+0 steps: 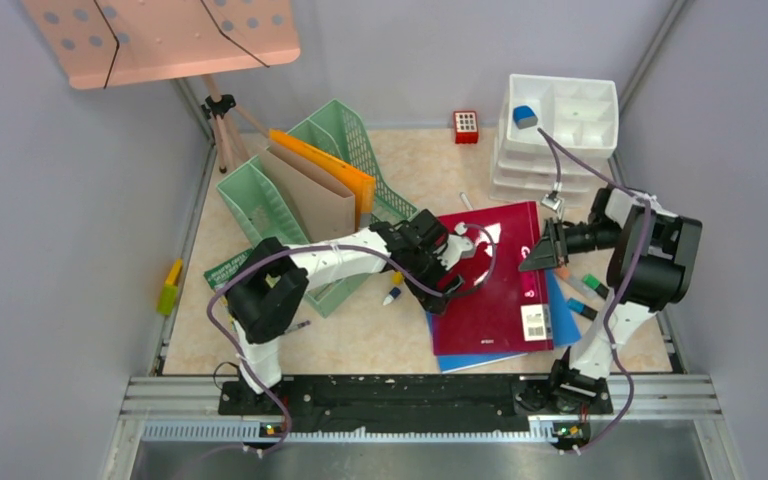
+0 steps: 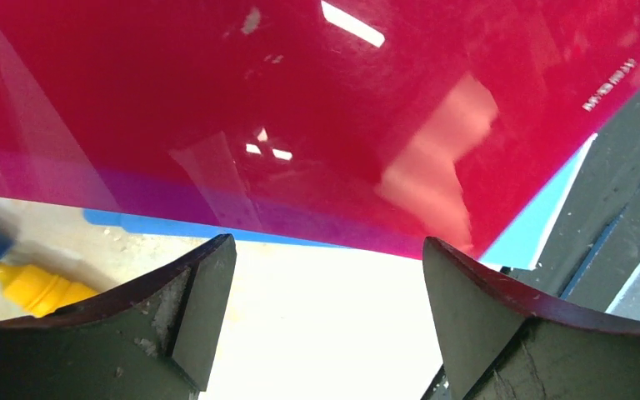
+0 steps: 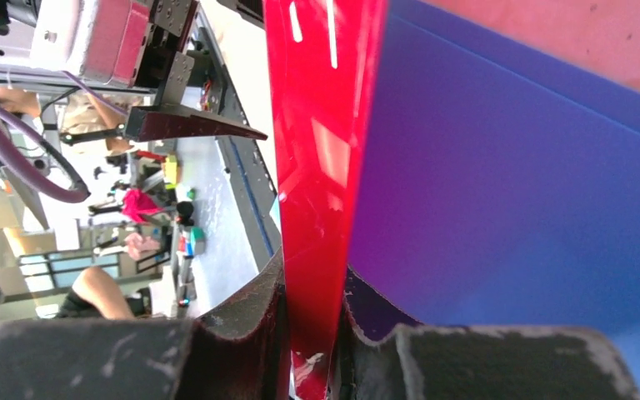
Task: Organize the desk
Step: Pick up the folder from the center of the board.
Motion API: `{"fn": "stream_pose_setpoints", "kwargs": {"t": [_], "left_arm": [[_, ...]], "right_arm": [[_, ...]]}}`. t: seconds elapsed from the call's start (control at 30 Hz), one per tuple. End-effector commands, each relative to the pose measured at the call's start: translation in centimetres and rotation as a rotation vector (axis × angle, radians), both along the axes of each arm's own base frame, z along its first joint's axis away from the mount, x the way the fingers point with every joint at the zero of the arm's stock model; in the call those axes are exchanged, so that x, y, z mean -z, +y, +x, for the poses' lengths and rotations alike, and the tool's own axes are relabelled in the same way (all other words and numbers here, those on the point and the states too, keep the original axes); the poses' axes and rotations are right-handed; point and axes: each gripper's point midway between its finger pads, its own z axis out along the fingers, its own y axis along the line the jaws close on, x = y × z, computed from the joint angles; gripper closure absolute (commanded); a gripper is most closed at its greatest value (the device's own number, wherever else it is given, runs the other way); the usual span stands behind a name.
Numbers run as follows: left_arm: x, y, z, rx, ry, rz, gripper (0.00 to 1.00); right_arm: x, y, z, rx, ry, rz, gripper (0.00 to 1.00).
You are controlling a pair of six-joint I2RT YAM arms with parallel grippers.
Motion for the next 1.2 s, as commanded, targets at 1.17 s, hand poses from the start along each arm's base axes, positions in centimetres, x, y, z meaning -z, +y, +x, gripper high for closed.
{"fn": "stream_pose_setpoints", "kwargs": {"t": [1.17], "left_arm": [[-41.8, 16.0, 11.1, -0.542, -0.811, -0.43, 0.03]], "right_arm": [[-36.0, 10.8, 12.0, 0.236, -0.997, 0.135, 1.0]]}}
